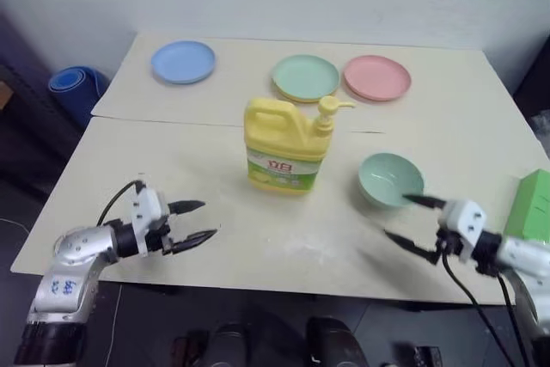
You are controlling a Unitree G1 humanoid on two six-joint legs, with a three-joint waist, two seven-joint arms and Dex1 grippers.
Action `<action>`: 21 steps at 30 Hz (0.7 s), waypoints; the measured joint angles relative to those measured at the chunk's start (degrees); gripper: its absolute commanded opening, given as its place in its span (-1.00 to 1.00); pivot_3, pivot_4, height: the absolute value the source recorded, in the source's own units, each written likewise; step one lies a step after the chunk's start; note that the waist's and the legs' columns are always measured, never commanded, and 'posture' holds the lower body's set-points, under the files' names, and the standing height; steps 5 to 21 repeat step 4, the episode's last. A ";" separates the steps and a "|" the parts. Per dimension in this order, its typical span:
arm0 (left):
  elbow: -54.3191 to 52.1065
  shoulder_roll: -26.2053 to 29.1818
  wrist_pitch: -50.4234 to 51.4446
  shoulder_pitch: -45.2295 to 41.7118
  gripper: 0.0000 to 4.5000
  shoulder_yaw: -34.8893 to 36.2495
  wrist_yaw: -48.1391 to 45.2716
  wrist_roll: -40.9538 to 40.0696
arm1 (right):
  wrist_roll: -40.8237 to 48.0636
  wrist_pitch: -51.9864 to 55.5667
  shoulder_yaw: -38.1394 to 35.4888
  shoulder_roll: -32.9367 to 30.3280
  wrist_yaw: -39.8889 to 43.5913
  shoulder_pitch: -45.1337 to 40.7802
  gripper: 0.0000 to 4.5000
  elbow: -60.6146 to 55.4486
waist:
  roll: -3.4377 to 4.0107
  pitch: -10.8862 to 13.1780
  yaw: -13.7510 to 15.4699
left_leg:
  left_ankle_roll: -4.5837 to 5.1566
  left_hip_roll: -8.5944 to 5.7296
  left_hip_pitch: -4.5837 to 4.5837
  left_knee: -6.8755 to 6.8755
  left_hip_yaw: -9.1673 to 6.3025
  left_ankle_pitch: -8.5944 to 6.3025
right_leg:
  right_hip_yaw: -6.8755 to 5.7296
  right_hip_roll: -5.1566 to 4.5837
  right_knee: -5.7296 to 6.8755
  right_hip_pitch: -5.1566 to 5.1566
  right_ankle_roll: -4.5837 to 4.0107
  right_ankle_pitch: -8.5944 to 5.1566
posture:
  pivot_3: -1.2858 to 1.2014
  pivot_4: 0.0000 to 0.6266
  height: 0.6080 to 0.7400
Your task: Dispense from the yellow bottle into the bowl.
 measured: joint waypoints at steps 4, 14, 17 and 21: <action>1.18 -1.72 -8.12 3.90 0.46 -0.09 3.11 4.13 | 2.93 -1.73 -1.11 1.17 2.70 7.27 1.00 -3.18 | 0.00 0.00 0.24 | 0.02 0.00 0.10 0.01 0.03 -0.01 | 0.02 -0.03 -0.01 0.12 0.00 0.00 | 0.03 -0.52 1.00; 1.18 -1.72 -8.12 3.90 0.46 -0.09 3.11 4.13 | 2.93 -1.73 -1.11 1.17 2.70 7.27 1.00 -3.18 | 0.00 0.00 0.24 | 0.02 0.00 0.10 0.01 0.03 -0.01 | 0.02 -0.03 -0.01 0.12 0.00 0.00 | 0.03 -0.52 1.00; 1.18 -1.72 -8.12 3.90 0.46 -0.09 3.11 4.13 | 2.93 -1.73 -1.11 1.17 2.70 7.27 1.00 -3.18 | 0.00 0.00 0.24 | 0.02 0.00 0.10 0.01 0.03 -0.01 | 0.02 -0.03 -0.01 0.12 0.00 0.00 | 0.03 -0.52 1.00; 1.18 -1.72 -8.12 3.90 0.46 -0.09 3.11 4.13 | 2.93 -1.73 -1.11 1.17 2.70 7.27 1.00 -3.18 | 0.00 0.00 0.24 | 0.02 0.00 0.10 0.01 0.03 -0.01 | 0.02 -0.03 -0.01 0.12 0.00 0.00 | 0.03 -0.52 1.00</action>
